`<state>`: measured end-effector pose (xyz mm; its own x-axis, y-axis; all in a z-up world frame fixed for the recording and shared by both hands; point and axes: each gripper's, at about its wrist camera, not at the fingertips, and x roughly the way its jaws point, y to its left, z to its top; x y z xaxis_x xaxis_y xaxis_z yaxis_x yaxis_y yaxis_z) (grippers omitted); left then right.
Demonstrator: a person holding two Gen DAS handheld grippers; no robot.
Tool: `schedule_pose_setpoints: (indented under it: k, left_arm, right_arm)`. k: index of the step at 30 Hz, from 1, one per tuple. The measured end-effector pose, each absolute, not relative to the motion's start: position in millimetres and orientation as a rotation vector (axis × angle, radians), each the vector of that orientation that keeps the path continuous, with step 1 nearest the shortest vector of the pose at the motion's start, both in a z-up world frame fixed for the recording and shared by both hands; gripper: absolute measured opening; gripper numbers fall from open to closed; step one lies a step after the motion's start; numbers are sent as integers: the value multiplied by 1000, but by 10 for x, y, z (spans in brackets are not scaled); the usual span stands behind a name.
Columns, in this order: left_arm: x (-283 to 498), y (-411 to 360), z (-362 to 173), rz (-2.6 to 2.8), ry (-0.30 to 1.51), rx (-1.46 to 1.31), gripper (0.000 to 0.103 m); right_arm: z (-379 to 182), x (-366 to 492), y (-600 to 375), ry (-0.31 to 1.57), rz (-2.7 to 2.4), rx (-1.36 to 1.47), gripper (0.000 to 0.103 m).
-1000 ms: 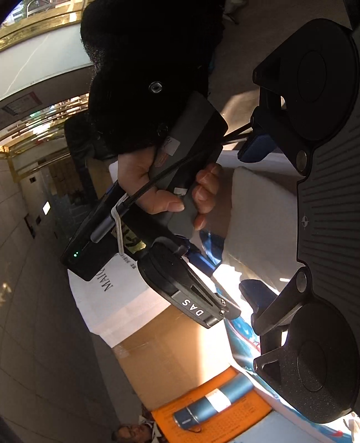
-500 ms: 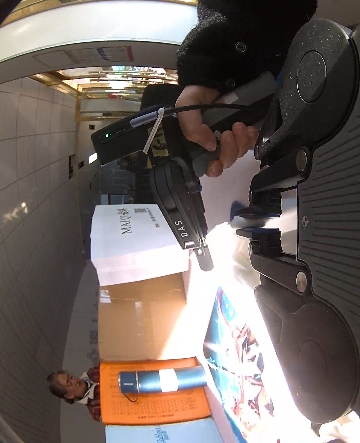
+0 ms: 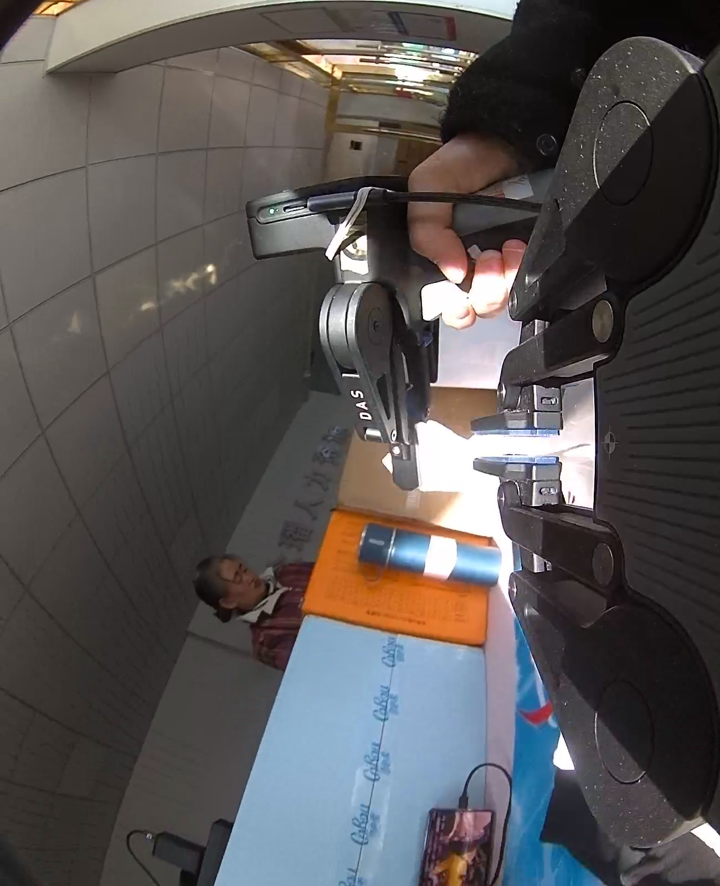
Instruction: Fold clothes
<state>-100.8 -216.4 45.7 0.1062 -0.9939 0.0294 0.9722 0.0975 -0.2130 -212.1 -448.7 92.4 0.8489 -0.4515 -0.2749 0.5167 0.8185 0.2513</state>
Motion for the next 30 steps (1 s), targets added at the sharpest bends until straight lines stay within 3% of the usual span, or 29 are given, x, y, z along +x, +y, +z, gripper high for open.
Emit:
schedule_pose_setpoints:
  k: [5,16,19,20,21,26,30]
  left_arm:
    - [-574,-1784,436,-1297,166,-257,5]
    - [143,-1259,-31,-1119,520,-390,3]
    - [192,-1211,-93,-1122,559,-415,3]
    - [208,-1195,-114,-1123,572,-423,3]
    - [224,-1179,-135,-1124,585,-431,4]
    - [307,-1110,-218,-1126,643,-481,14]
    - [374,-1028,-255,-1123,650,-576,22]
  right_arm:
    - [928,-1288,-4110,270,-433,299,7]
    - [157,-46,-3631,571,-388,323,7]
    - [146,-68,-3671,554,-363,377,25]
    - [182,-97,-3692,531,-369,389,55]
    - [238,-141,-3704,502,-389,382,75]
    - [491,-506,-3717,406,-394,313,76]
    - [417,-902,-3494,433,-199,208,76]
